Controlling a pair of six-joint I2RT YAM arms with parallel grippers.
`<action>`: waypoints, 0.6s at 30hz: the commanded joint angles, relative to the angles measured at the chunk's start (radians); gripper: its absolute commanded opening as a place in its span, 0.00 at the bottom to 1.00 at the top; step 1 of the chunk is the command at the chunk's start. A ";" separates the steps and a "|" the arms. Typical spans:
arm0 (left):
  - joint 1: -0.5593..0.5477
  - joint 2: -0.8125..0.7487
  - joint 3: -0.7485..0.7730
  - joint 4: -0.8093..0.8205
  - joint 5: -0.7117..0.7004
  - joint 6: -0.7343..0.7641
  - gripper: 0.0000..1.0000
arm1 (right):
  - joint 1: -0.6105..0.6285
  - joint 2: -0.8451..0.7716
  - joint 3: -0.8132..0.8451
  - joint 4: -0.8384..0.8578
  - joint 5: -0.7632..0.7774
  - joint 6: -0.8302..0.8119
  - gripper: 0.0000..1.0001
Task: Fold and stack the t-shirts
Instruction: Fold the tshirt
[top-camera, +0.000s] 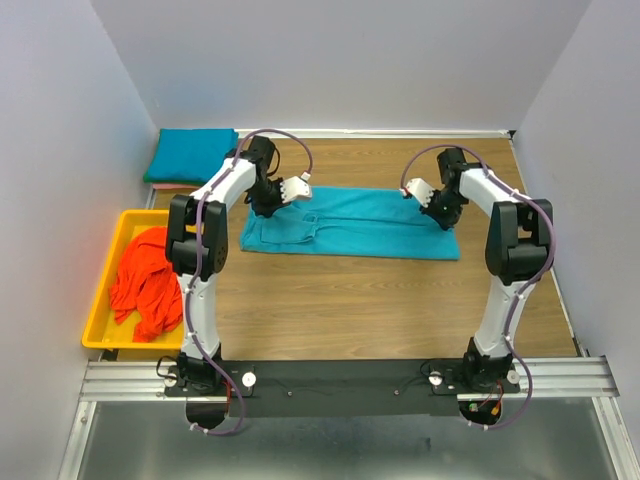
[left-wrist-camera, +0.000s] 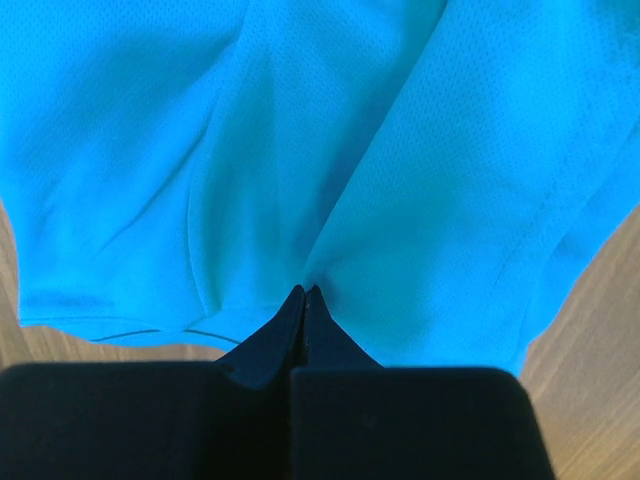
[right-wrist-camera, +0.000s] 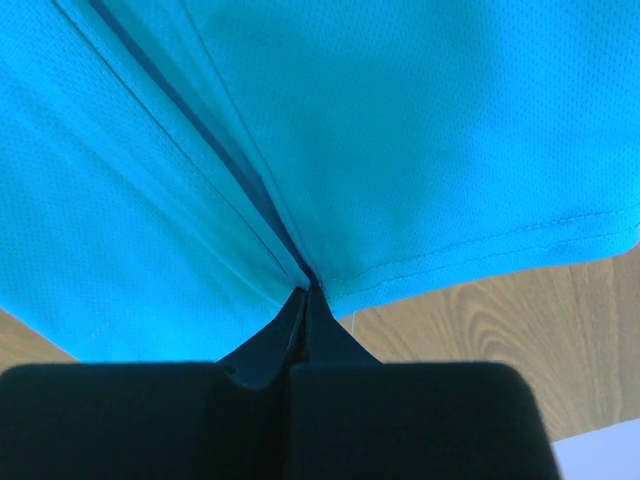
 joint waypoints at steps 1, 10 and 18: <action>0.008 0.036 0.018 0.027 -0.040 -0.038 0.00 | -0.006 0.042 0.051 0.010 0.009 0.054 0.12; 0.091 -0.048 0.061 0.016 0.093 -0.200 0.41 | -0.029 -0.073 0.097 0.009 -0.017 0.324 0.51; 0.151 -0.166 -0.083 0.044 0.195 -0.311 0.42 | -0.043 -0.160 -0.011 -0.033 -0.171 0.444 0.45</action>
